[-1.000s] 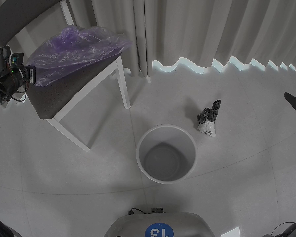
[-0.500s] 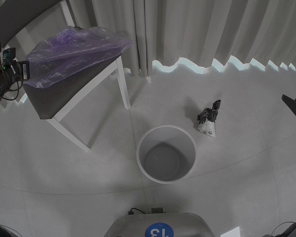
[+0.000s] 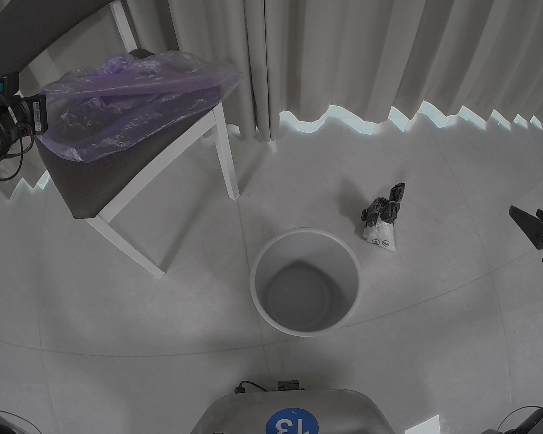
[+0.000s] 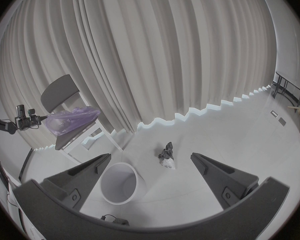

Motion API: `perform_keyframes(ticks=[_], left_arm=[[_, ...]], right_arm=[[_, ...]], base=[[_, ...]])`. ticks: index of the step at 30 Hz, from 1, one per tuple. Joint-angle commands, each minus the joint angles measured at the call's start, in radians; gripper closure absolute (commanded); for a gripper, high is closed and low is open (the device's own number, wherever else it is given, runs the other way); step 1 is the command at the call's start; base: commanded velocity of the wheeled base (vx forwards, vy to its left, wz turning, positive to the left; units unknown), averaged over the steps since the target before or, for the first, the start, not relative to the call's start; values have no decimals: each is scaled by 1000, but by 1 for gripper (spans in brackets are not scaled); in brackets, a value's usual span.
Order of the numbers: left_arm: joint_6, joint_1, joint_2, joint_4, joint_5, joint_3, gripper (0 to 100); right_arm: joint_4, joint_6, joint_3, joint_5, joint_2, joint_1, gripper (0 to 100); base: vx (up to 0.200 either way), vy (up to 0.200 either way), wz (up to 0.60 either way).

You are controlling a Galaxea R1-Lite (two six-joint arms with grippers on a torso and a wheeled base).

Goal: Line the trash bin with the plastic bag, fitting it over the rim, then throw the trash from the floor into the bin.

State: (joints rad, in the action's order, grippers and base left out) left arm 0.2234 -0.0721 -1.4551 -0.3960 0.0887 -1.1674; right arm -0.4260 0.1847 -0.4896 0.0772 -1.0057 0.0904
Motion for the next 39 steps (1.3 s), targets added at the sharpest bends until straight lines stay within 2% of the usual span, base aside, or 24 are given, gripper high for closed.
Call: perform_keyframes(ticks=[1, 6, 11, 17, 23, 26, 29, 31, 33, 39], left_arm=[[-1, 22, 50, -12, 2, 34, 100], [2, 115, 87, -15, 29, 31, 100], [1, 183, 84, 16, 54, -63, 100], [-1, 199, 99, 25, 63, -61, 100], [-22, 218, 130, 31, 57, -63, 100], [-24, 258, 148, 32, 55, -67, 100], [-24, 298, 159, 34, 54, -74, 100], [-24, 319, 157, 34, 54, -84, 100], [-24, 338, 151, 34, 54, -103, 100], [-26, 379, 133, 34, 54, -155, 100]], right_arm=[[1, 6, 28, -1, 10, -3, 0], [1, 4, 29, -1, -14, -15, 0], [3, 1, 43, -2, -16, -15, 0], [0, 7, 32, -1, -25, -5, 0], [-47, 6, 32, -4, -28, 66, 0], [-70, 6, 26, -31, -36, 94, 0], [-117, 2, 11, -177, -82, 187, 0], [-139, -4, 11, -234, -105, 221, 0], [-157, -10, 14, -254, -113, 239, 0], [-160, -14, 25, -257, -116, 264, 0]], base=[[0, 0, 0], [0, 0, 0], [0, 0, 0], [0, 0, 0], [0, 0, 0], [0, 0, 0], [0, 0, 0], [0, 0, 0], [0, 0, 0], [0, 0, 0]])
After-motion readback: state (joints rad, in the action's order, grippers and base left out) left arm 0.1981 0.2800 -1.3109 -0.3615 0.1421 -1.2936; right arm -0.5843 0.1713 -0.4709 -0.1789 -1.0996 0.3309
